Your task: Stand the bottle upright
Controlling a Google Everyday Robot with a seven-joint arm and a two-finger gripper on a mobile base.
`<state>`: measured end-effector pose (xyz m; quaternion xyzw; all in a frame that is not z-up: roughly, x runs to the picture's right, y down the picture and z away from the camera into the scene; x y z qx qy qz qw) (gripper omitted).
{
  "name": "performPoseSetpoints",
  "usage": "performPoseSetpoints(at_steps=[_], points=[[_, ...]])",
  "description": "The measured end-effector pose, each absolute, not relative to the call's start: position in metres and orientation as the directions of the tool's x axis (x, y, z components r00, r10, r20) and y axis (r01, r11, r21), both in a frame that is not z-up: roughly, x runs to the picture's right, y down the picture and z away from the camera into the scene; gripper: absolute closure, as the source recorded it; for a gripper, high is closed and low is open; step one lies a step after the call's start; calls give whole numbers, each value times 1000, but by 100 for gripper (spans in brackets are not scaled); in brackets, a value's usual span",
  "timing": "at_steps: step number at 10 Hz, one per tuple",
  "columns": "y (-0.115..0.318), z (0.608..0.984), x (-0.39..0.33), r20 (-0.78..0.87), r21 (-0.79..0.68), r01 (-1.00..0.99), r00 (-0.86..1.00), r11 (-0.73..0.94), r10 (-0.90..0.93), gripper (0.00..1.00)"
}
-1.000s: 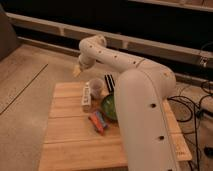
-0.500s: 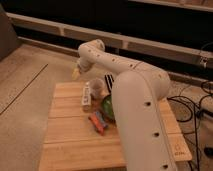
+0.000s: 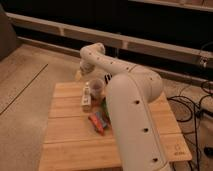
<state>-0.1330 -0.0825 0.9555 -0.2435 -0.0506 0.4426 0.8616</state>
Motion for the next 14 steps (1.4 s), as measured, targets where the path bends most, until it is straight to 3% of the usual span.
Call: performPoseSetpoints(at_steps=[6, 14], points=[[-39, 975, -124, -385, -349, -878, 452, 327, 805, 35], [-16, 991, -117, -485, -285, -906, 418, 312, 768, 35]])
